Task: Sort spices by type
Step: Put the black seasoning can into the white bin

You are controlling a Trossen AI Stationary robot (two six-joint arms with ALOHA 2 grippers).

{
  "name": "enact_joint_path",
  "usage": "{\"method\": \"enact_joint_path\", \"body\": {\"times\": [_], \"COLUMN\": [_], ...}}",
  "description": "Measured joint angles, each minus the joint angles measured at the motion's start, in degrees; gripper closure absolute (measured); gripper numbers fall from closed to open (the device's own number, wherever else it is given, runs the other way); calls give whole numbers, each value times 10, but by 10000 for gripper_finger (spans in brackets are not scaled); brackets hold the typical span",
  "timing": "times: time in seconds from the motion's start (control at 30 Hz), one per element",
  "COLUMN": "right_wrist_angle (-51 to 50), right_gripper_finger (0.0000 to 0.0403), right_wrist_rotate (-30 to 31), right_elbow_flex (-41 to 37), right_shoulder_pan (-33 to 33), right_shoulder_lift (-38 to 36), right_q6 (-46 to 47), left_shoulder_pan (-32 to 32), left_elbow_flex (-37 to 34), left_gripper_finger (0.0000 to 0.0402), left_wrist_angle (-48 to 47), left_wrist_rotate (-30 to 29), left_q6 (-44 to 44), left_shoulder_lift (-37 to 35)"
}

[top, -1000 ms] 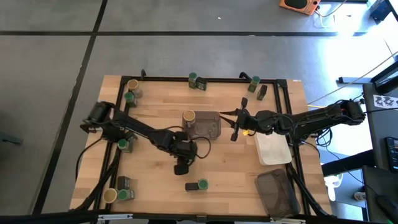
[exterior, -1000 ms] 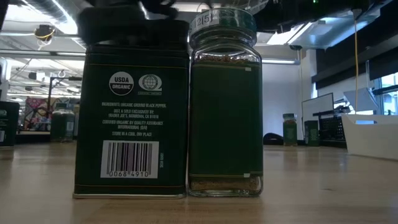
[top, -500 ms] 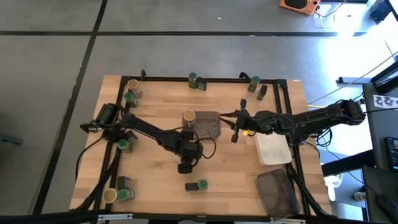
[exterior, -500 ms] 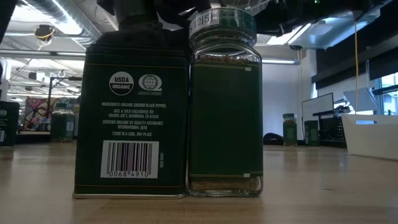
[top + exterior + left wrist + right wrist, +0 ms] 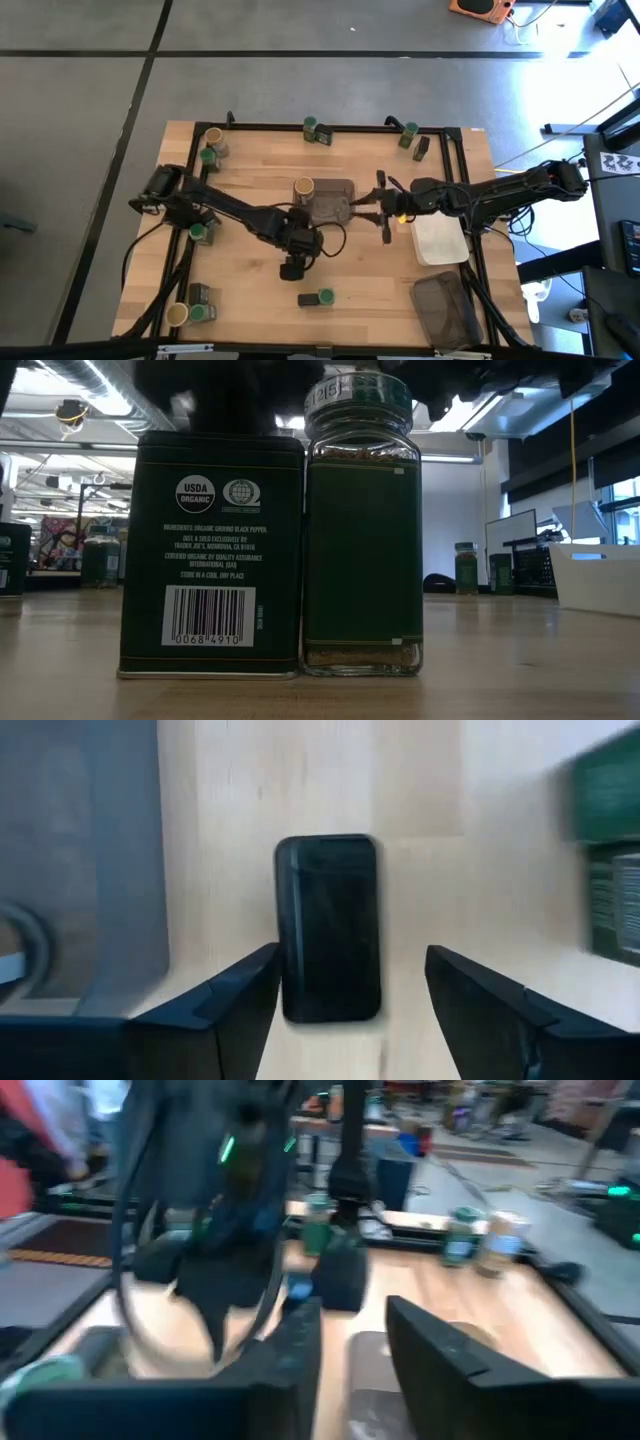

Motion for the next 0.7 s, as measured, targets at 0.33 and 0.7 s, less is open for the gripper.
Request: {"method": "enact_joint_path", "body": {"times": [0.33,0.7], "right_wrist_angle": [5,-156], "right_gripper_finger": [132,119], "right_wrist_rotate": [8,40], "right_elbow_flex": [33,270], "right_shoulder_pan": [47,71], "right_shoulder_lift": [75,310], "right_q6": [15,18], "left_shoulder_pan": [-55,-105], "left_elbow_flex": [-124,-400], "left_gripper_finger": [155,155], "left_wrist_angle": [38,250], "left_wrist_rotate": [-104,-147], "left_q6": [-19,-71], "left_shoulder_lift": [-218,-447]}}
